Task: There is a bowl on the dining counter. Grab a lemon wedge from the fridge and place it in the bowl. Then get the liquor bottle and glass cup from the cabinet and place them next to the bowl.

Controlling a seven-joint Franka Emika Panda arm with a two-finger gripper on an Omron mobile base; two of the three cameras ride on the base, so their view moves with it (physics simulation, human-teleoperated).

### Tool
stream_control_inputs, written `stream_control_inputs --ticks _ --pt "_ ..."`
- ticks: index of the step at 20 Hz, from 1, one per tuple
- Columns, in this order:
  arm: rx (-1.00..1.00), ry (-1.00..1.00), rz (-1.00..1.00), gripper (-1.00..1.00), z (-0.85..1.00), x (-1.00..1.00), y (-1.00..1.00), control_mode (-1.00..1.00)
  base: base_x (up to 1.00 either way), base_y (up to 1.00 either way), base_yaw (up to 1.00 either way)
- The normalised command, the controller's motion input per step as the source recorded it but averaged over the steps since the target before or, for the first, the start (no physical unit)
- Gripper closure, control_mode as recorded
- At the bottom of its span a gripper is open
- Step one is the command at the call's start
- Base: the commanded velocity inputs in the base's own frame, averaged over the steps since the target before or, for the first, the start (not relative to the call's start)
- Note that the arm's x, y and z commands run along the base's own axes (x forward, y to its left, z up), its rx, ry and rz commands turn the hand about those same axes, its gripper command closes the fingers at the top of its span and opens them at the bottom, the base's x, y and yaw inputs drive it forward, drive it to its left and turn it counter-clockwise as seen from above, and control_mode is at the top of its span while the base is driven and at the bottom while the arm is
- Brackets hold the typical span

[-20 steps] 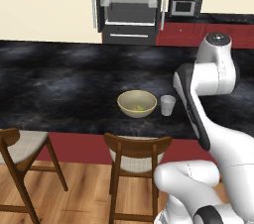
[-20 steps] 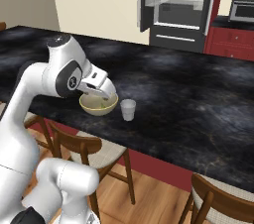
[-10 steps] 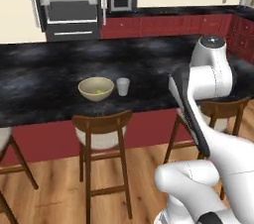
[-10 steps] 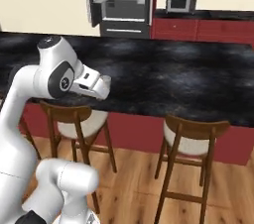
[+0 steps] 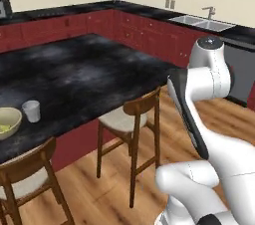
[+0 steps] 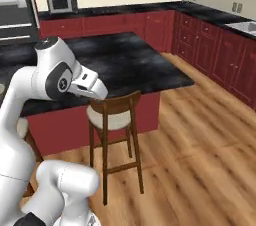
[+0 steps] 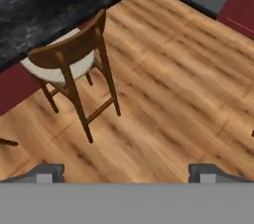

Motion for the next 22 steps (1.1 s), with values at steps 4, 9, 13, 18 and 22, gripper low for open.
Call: stream_control_inputs --ticks 4,9,13,18,22 --pt "0.00 0.00 0.00 -1.00 0.00 0.00 0.00 1.00 0.00 -0.89 -0.76" --pt "0.00 0.00 0.00 -1.00 0.00 0.00 0.00 1.00 0.09 -0.84 -0.70" --pt "0.00 0.00 0.00 -1.00 0.00 0.00 0.00 1.00 0.67 -0.43 -0.56" --pt "0.00 0.00 0.00 -1.00 0.00 0.00 0.00 1.00 1.00 0.02 -0.37" --pt "0.00 0.00 0.00 -1.00 0.00 0.00 0.00 1.00 1.00 0.15 -0.33"
